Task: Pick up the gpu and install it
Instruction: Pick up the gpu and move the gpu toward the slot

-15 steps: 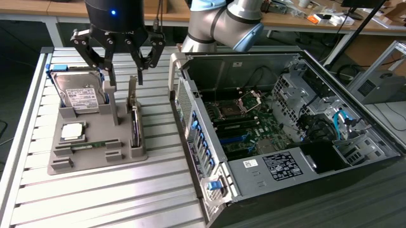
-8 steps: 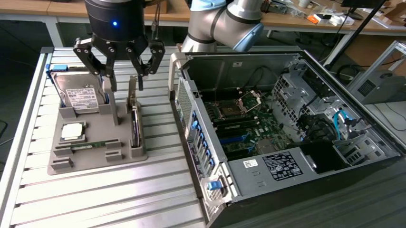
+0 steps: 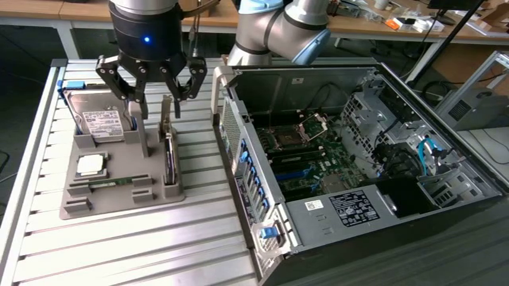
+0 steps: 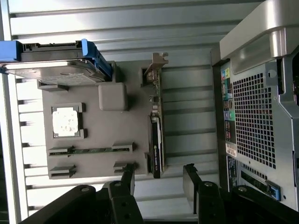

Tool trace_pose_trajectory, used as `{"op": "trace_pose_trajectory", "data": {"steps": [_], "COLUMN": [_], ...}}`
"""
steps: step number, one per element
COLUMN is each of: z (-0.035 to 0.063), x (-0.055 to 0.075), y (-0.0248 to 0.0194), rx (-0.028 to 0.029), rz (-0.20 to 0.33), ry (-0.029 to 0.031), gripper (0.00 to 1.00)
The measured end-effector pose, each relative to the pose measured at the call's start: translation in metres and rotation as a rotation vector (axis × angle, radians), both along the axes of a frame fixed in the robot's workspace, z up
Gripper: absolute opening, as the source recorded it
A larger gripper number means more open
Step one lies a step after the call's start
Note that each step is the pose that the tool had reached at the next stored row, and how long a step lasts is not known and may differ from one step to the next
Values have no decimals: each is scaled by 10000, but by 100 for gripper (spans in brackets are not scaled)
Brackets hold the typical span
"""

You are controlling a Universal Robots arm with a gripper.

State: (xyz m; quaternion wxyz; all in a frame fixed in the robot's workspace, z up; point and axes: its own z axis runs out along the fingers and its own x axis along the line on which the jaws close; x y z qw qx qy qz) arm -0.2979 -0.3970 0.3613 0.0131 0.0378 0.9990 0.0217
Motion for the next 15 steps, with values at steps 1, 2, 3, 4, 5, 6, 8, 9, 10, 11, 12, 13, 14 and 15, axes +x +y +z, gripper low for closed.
{"op": "trace_pose_trajectory", "data": {"steps": [1, 2, 3, 4, 5, 6, 8, 9, 10, 11, 12, 13, 14, 15], "z": [-13, -26, -37, -49, -63, -76, -104, -120, -140, -154, -168, -182, -195, -206], "x": [2, 5, 7, 9, 10, 10, 11, 12, 13, 14, 17, 19, 22, 25], "y": [4, 8, 11, 14, 15, 16, 17, 17, 18, 19, 20, 21, 22, 23], "rx": [0, 1, 0, 0, -1, 0, 0, 0, 0, -1, -1, 0, 0, -1], "rz": [0, 0, 0, 0, 0, 0, 0, -1, 0, -2, -1, -1, 0, -1], "ry": [0, 0, 1, 2, 1, 1, 2, 1, 1, 2, 2, 1, 1, 3], "gripper": [54, 54, 54, 54, 54, 54, 54, 54, 54, 54, 54, 54, 54, 54]}}
